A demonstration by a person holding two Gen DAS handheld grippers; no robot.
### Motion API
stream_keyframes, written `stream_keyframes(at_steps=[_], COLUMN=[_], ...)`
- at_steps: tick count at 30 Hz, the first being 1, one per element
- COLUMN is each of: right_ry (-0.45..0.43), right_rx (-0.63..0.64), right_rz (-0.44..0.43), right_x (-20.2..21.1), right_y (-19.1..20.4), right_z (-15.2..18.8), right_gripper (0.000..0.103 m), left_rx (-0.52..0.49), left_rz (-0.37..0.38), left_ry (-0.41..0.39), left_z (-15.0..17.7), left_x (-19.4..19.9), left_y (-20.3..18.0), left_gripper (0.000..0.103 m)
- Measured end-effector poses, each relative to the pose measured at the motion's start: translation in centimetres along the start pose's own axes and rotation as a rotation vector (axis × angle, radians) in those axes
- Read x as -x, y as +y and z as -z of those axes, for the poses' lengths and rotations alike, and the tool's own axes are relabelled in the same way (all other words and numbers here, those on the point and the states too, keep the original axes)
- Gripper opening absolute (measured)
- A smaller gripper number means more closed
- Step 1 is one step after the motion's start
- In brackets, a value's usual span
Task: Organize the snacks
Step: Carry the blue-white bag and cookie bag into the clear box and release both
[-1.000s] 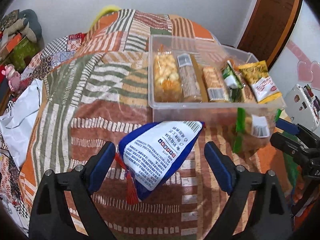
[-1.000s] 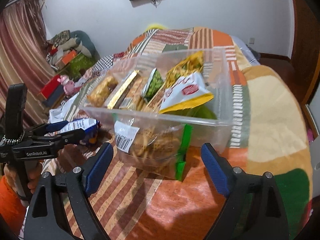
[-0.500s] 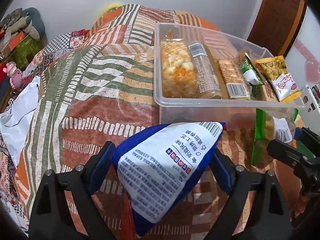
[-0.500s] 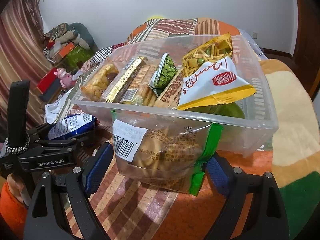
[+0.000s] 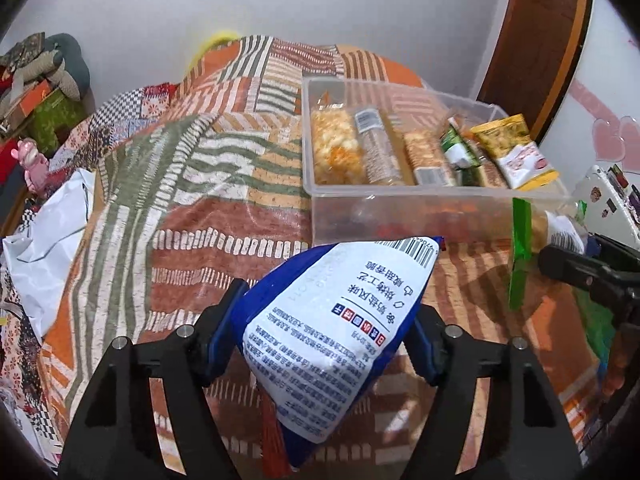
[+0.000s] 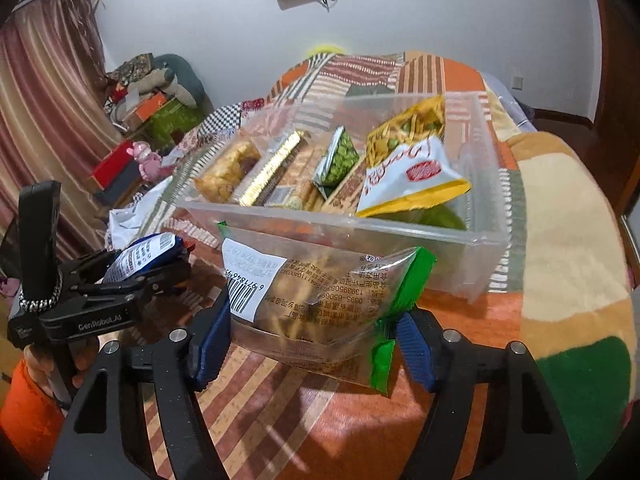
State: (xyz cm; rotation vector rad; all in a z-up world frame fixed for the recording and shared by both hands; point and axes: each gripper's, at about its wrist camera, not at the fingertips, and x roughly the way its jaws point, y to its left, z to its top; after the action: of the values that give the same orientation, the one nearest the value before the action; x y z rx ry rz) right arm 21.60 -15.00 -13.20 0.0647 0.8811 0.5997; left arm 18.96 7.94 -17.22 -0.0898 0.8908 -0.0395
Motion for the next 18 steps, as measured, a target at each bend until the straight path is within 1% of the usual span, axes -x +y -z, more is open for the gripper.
stream_keyframes(at_steps=[5, 9, 15, 18], right_ry=[-0.046, -0.103, -0.191, -0.231], right_rx=[0.007, 0.014, 0.019, 0.018], right_rz=[-0.01, -0.018, -0.01, -0.003], right_x=[1.9, 3.5, 5.5, 6.1], right_y=[0.4, 0.7, 0.7, 0.5], right_z=[-0.5, -1.3, -2.9, -4.0], right_gripper=[0.07, 0.07, 0.07, 0.07], left_rx=[-0.002, -0.012, -0.029, -0.041], left_rz=[0.022, 0.04, 0.059, 0.065], left_ry=[-0.045, -0.095, -0.181, -0.211], left_z=[-1.0, -2.1, -4.6, -5.8], left_x=[2.5, 4.4, 6.7, 7.3], left_y=[-0.7, -1.7, -3.3, -4.1], left_gripper=[0.071, 0.071, 0.071, 0.071])
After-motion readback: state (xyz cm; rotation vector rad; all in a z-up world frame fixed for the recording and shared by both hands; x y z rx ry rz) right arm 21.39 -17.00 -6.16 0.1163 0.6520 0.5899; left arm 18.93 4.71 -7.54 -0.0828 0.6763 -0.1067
